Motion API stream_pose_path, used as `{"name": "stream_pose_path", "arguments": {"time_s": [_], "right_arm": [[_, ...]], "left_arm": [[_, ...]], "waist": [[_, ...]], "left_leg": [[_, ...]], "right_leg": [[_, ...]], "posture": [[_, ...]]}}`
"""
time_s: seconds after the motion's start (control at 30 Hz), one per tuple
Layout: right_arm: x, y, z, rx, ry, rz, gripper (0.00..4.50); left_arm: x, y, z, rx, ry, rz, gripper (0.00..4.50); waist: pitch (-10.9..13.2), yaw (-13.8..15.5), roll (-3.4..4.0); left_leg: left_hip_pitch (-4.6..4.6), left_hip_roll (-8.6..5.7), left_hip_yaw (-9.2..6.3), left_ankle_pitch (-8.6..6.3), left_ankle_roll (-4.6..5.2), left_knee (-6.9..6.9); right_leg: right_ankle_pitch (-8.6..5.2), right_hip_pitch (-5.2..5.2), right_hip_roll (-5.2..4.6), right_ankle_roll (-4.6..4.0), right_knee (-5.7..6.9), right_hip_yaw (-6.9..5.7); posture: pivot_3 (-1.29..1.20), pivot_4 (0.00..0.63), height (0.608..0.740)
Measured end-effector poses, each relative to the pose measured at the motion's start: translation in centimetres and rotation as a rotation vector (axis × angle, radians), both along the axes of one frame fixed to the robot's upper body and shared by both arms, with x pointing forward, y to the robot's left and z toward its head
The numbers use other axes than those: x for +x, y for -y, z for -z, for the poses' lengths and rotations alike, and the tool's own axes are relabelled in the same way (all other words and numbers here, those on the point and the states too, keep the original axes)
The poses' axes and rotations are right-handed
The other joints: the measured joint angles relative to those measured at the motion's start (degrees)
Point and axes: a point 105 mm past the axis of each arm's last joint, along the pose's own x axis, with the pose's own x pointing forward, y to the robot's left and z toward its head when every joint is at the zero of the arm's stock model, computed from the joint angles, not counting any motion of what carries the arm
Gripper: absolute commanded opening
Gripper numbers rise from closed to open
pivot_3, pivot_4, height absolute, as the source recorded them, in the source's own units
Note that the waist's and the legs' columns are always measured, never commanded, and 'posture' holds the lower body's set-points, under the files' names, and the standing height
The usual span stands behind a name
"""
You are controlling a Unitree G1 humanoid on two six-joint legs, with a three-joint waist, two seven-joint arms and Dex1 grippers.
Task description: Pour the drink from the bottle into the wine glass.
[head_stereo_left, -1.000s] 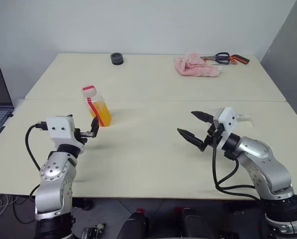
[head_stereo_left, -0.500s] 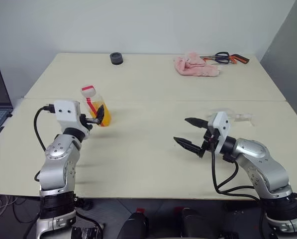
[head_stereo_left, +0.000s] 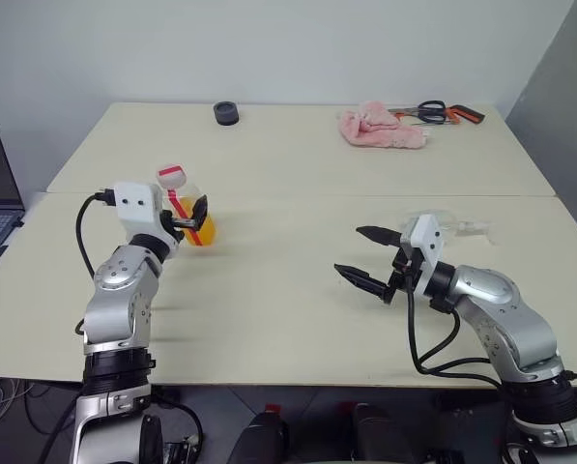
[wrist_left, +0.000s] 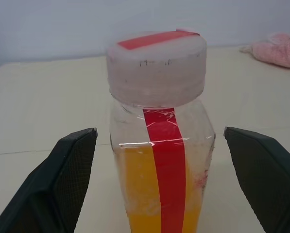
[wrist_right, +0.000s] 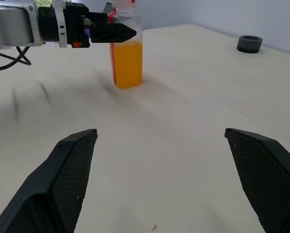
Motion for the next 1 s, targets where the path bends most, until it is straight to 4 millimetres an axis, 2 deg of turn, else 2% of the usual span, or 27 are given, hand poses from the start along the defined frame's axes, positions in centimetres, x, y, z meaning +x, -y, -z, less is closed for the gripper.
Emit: {"name": "stream_pose_path", "arguments": {"time_s": [0.53, 0.63, 0.83, 0.9, 1.0], "right_arm": [[-0.1, -0.9, -0.7, 0.008, 0.009, -0.023, 4.50], [0.0, -1.0, -0.8, 0.010, 0.007, -0.019, 4.50], [0.0, -1.0, -0.8, 0.014, -0.002, -0.018, 4.50], [0.0, -1.0, -0.8, 0.015, -0.003, -0.020, 4.50], [0.0, -1.0, -0.8, 0.016, -0.004, -0.021, 4.50]], "left_arm": [[1.3, 0.4, 0.4, 0.013, 0.005, 0.027, 4.48], [1.4, 0.4, 0.5, 0.016, 0.004, 0.026, 3.90], [1.5, 0.2, 0.6, 0.024, 0.015, 0.019, 2.05], [1.6, 0.1, 0.6, 0.025, 0.020, 0.018, 1.81], [1.6, 0.1, 0.6, 0.030, 0.027, 0.017, 1.81]], "waist": [[0.00, -0.04, -0.01], [0.00, -0.04, -0.01], [0.00, -0.04, -0.01], [0.00, -0.04, -0.01], [0.00, -0.04, -0.01]], "left_leg": [[-0.01, 0.00, -0.01, 0.00, 0.00, 0.01], [-0.01, -0.01, -0.01, 0.00, 0.00, 0.01], [-0.01, -0.01, -0.01, 0.00, 0.00, 0.01], [-0.01, -0.01, -0.01, 0.00, 0.00, 0.01], [-0.01, -0.01, -0.01, 0.00, 0.00, 0.01]], "right_leg": [[0.02, -0.02, -0.01, -0.01, 0.02, 0.00], [0.02, -0.02, -0.02, -0.01, 0.01, 0.00], [0.02, -0.02, -0.03, -0.01, 0.02, 0.00], [0.02, -0.02, -0.04, -0.01, 0.02, -0.01], [0.02, -0.02, -0.03, -0.01, 0.02, -0.01]], "posture": [[0.00, 0.150, 0.740], [0.00, 0.150, 0.740], [0.00, 0.150, 0.740], [0.00, 0.150, 0.740], [0.00, 0.150, 0.740]]}}
